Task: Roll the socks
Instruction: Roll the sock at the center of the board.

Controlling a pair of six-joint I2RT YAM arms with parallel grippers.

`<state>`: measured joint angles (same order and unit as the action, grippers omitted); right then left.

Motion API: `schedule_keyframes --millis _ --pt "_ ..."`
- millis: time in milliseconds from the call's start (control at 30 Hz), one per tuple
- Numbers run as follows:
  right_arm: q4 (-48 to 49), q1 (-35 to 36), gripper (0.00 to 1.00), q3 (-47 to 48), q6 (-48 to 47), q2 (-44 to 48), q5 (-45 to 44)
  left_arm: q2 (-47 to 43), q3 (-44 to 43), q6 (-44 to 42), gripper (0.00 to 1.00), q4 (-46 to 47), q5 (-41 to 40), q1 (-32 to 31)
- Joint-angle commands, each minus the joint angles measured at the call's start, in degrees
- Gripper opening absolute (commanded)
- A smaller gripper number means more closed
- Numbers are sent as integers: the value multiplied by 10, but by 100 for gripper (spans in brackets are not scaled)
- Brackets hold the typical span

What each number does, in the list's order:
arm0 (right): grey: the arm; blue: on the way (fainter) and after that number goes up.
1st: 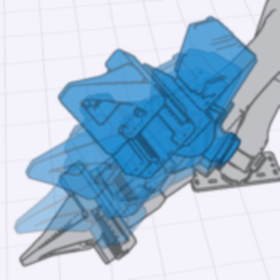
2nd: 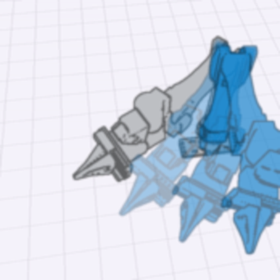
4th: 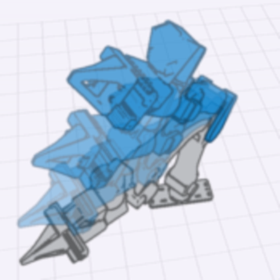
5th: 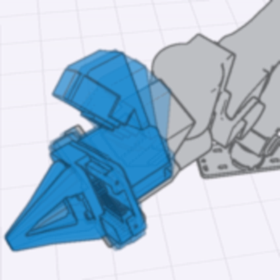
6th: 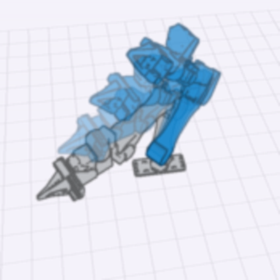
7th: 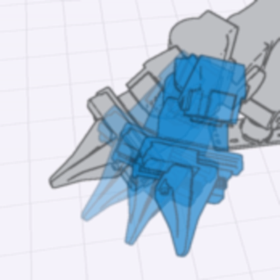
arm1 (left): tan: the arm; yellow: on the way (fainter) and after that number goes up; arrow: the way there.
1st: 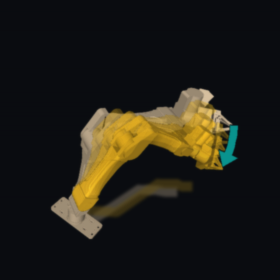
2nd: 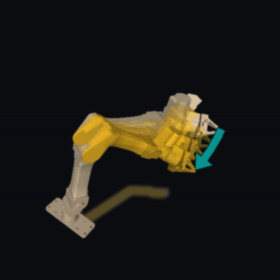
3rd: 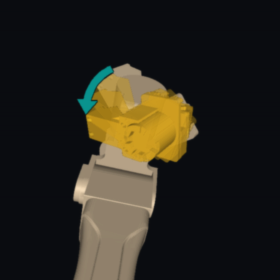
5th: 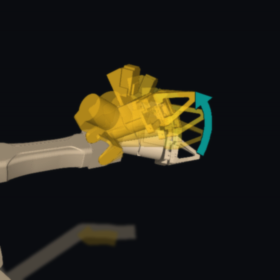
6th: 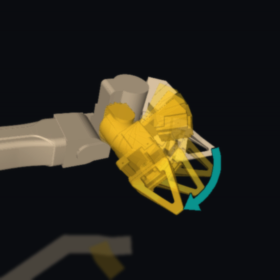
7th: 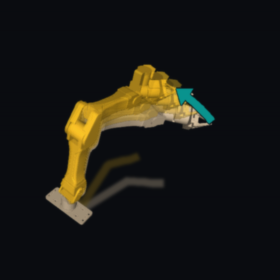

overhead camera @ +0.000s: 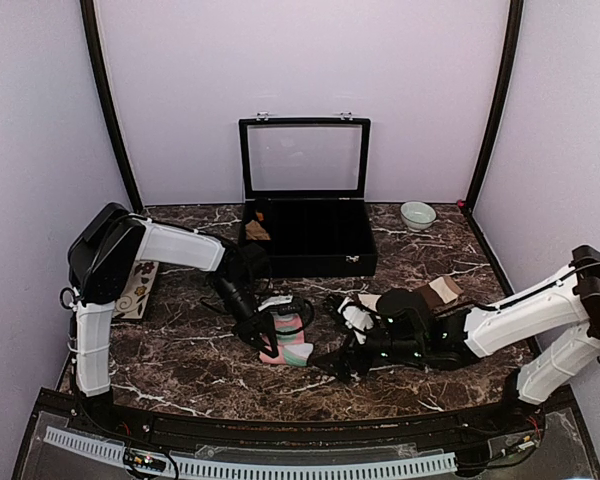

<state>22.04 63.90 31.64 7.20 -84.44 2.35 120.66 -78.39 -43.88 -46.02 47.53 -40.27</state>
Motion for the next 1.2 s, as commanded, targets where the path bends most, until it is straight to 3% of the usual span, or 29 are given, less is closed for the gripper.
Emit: schedule_keyframes --millis 0,67,133,267,400,567,867,1167 --pt "57 -25 99 -57 77 49 -75 48 27 -7 0 -44 -96 -5" --pt "162 -36 99 -106 99 66 -47 48 28 -6 0 -43 -95 -4" --pt "186 -39 99 -120 69 67 -40 48 29 -6 0 -42 -93 -3" --pt "102 -37 97 -53 -42 13 22 48 28 -8 0 -42 -92 -2" --pt "82 -36 75 -6 -120 -27 84 49 28 -6 0 -40 -94 -2" --pt "96 -36 65 33 -195 -63 144 51 27 -9 0 -42 -90 2" --pt "71 -34 58 107 -246 -154 233 54 25 -18 0 -50 -82 7" --pt "36 -30 54 136 -298 -206 199 67 9 -36 0 -71 -70 13"
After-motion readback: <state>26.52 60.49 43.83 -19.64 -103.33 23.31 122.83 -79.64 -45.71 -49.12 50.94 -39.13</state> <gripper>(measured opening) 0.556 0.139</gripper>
